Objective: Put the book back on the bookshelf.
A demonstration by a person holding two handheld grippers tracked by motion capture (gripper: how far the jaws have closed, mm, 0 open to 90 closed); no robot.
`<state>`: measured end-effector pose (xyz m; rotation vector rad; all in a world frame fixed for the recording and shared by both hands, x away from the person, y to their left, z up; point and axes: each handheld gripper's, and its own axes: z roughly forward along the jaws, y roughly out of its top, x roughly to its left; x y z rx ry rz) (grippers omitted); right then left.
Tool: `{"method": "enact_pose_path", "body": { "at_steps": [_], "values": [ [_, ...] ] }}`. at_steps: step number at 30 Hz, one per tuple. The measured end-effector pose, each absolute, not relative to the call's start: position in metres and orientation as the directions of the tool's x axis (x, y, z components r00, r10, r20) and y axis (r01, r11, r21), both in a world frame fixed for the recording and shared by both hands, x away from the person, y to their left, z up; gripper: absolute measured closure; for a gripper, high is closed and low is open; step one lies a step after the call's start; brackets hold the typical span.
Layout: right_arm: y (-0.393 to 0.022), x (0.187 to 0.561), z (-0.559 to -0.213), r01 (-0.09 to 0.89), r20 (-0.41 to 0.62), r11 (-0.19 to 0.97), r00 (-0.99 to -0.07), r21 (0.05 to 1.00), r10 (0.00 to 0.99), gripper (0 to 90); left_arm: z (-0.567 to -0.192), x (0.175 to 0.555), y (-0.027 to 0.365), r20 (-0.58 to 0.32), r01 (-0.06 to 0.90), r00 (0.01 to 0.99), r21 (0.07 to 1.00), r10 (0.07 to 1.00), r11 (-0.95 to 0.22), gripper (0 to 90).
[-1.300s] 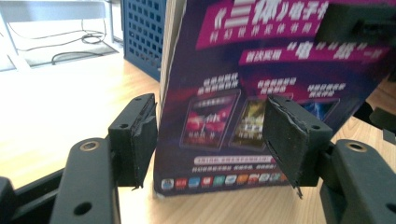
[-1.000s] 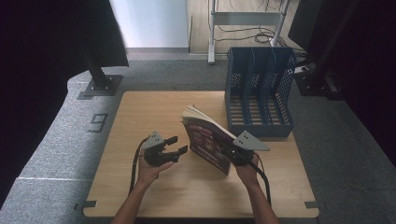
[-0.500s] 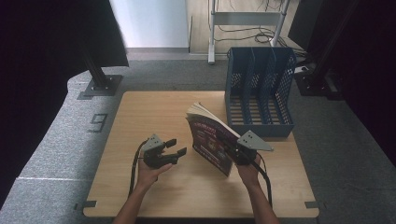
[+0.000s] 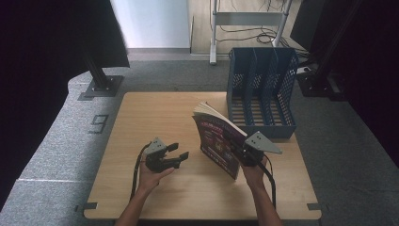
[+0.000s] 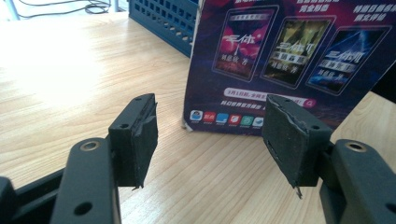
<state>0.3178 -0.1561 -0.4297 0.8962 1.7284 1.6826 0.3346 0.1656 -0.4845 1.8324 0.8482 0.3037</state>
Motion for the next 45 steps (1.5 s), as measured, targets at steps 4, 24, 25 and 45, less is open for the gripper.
{"method": "enact_pose_path", "body": {
  "at_steps": [4, 24, 25, 45],
  "values": [
    [-0.157, 0.317, -0.429, 0.076, 0.062, -0.019, -0.617, 0.997, 0.785, 81.5, -0.483, 0.334, 0.167, -0.178, 0.412, 0.714, 0.889, 0.677, -0.201, 36.1],
    [-0.16, 0.319, -0.421, 0.064, 0.073, -0.043, -0.6, 0.997, 0.797, 81.5, -0.482, 0.336, 0.174, -0.2, 0.435, 0.7, 0.881, 0.685, -0.187, 36.1],
    [-0.16, 0.32, -0.42, 0.063, 0.073, -0.044, -0.599, 0.997, 0.797, 81.5, -0.482, 0.336, 0.175, -0.202, 0.437, 0.699, 0.88, 0.686, -0.185, 36.1],
    [-0.166, 0.326, -0.384, 0.019, 0.067, -0.068, -0.574, 0.997, 0.816, 81.5, -0.481, 0.337, 0.177, -0.217, 0.449, 0.698, 0.875, 0.682, -0.181, 36.1]
  ]
}}
